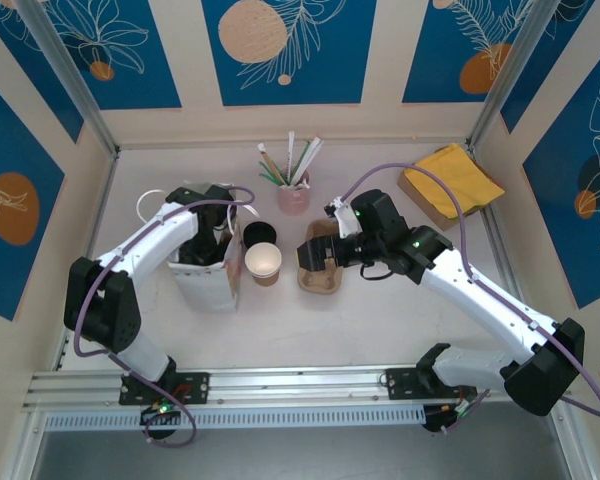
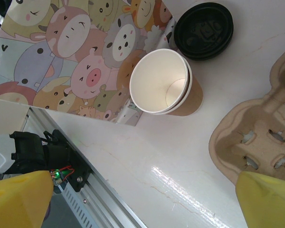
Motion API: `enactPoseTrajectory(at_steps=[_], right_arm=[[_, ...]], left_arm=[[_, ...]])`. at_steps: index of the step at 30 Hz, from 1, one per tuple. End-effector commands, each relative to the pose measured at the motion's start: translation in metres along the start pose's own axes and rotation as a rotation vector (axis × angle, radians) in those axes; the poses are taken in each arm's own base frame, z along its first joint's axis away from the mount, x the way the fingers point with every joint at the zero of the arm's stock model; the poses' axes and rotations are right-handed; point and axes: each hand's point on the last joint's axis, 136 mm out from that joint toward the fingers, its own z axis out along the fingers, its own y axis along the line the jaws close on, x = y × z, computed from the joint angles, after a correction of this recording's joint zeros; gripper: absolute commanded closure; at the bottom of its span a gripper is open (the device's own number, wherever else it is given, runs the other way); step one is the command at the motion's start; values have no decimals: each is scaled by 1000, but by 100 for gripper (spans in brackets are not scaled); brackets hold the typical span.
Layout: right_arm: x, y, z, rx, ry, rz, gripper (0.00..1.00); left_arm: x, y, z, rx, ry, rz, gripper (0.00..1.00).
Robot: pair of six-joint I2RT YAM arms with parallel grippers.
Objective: Pack the takeout coffee
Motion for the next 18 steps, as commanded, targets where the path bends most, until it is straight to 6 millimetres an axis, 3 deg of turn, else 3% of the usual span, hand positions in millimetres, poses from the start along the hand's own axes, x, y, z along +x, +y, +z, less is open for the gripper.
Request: enactPoseTrajectory(at_steps=[1,18], right_arm=[[-4,9,-3,-35,-4,-5,1],[-5,11,-2,-34,2,-10,1]], left_arm=[[-2,11,-4,-37,-1,-15,32],[-1,12,-5,-39,-4,-14,28]])
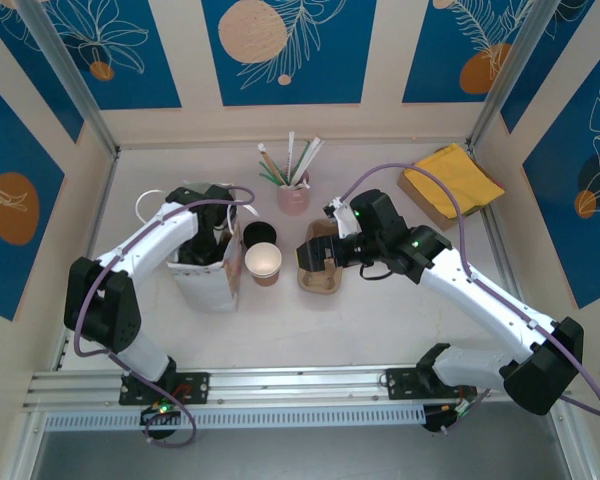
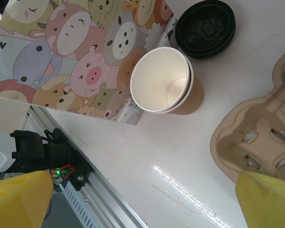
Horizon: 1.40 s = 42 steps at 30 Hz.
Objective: Pack the takeout coffee
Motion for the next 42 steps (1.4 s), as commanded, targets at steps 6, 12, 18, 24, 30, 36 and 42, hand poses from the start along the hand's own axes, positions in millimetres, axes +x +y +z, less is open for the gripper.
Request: enactPoseTrajectory(at_steps=[6,12,18,24,30,36,42], right_arm=[[-5,11,-3,-32,-6,-11,1],[-5,10,-4,-30,-7,-10,1],[-4,10,-4,-30,-6,-10,1],[-3,10,-3,-29,-4,-8,1],[-4,10,-4,-27,-7,-10,1],[-4,10,-4,-26,-7,-10,1],[-4,10,-4,-27,-7,-9,1]], left_arm=[[-1,11,-7,-30,-7,-16,26],[0,11,-8,-31,-10,-16,23],[0,12,-8,-33,-7,-17,23],[1,12,-9,-33,-8,-16,22],[0,12,-10,-33,-11,-15,22],[1,12,-12,-33,-14,-16,21],[0,12,-13,-30,-17,-16,19]])
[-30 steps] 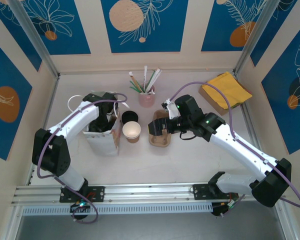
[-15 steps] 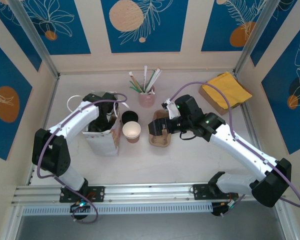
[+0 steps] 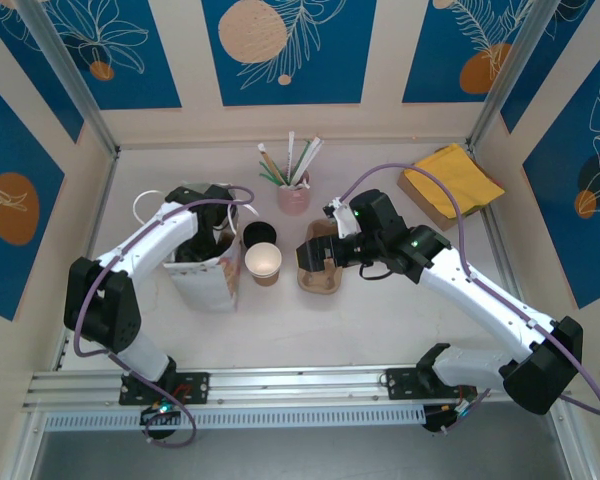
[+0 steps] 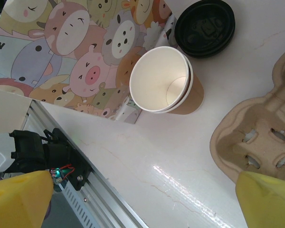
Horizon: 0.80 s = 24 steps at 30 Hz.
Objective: Pack the takeout coffee
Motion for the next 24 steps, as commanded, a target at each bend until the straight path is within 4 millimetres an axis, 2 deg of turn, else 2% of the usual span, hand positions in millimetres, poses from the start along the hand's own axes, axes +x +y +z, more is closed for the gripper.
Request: enactPoseTrajectory(at_steps=[1,24], right_arm=[[-4,10,-4,-27,-8,-10,1],[-4,9,-5,-20,-12,-7,1]], left_arm=[[0,7,-12,-6,-16,-15,19],[3,9,-29,7,-44,-28,19]])
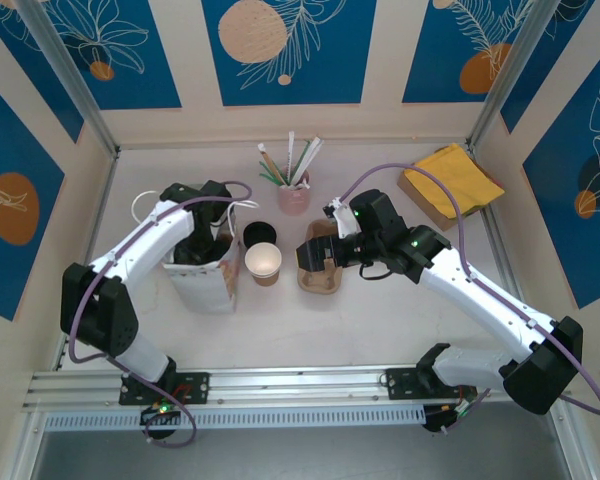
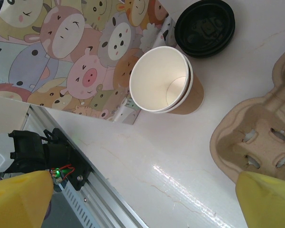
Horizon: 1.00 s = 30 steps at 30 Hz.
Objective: Pack the takeout coffee
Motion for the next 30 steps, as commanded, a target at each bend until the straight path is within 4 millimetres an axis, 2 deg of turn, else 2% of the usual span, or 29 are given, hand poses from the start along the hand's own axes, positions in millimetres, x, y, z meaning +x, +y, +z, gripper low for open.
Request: enactPoseTrajectory(at_steps=[1,20,30], right_arm=[[-4,9,-6,-19,-13,-6,1],[-3,-4,-19,28,-41,-1,1],[-2,-4,-21,25,-42,2,1]], left_arm=[[3,8,-13,-2,-10,-26,19],[4,8,-17,1,-17,-28,18],[5,8,-19,9,-21,-32,16]])
